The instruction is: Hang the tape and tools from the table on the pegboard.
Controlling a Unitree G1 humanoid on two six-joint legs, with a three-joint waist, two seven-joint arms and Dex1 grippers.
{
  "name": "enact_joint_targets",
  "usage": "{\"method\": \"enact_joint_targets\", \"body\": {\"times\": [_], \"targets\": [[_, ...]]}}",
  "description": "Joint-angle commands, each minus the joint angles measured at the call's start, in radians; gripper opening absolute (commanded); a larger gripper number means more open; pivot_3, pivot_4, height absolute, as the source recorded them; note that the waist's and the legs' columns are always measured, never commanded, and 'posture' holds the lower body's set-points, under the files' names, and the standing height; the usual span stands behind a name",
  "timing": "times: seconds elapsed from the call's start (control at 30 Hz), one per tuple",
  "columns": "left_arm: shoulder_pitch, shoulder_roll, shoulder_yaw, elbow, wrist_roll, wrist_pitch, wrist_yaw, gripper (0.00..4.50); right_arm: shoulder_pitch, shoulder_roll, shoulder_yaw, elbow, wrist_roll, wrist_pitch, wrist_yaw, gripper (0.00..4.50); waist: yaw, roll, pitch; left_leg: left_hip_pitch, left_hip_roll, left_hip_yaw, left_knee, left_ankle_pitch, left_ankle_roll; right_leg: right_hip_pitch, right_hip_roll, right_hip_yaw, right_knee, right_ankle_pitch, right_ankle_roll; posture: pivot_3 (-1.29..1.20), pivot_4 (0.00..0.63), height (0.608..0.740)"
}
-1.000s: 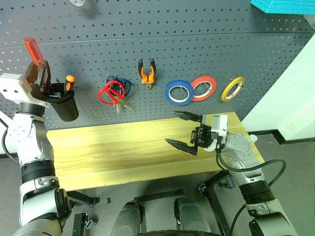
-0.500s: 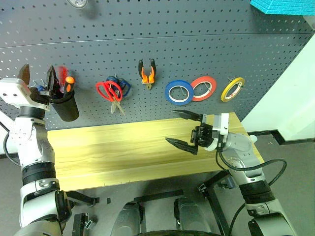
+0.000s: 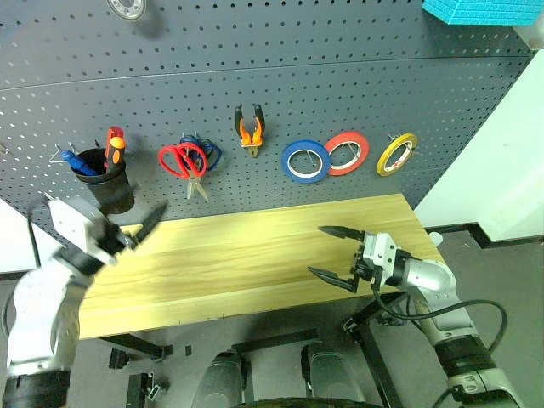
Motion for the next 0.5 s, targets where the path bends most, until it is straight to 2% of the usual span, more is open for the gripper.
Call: {"method": "enact_joint_targets", "body": {"times": [0.03,0.27,0.5], "targets": [[0.058,-0.06,-0.03,0.092,0.118,-0.144,0.01,3.37,0.017,-0.035,-0.054,0.114,-0.01,-0.081,0.005,4.5,0.0,0.003,-0.004,-0.001,0.0,0.0,0.001,-0.001,-0.001,0.001,0.0,0.0,-0.002,0.0,0.0,-0.04,0.055,0.74],[0.167,-0.154,-0.056,0.53,0.281,-0.475,0.039,3.37,0.041,-0.093,-0.136,0.387,-0.022,-0.181,-0.015,4.5,-0.009,0.01,-0.015,-0.003,0.0,0.003,0.0,-0.003,0.002,0.004,-0.002,-0.001,-0.014,0.0,0.0,-0.04,0.052,0.74],[0.186,-0.184,-0.071,0.69,0.304,-0.618,0.068,3.37,0.017,-0.11,-0.162,0.532,-0.043,-0.25,-0.02,4.5,-0.002,0.011,-0.023,-0.002,0.0,0.004,-0.001,-0.006,0.008,0.003,-0.003,-0.002,-0.012,0.0,0.001,-0.04,0.045,0.74]]}}
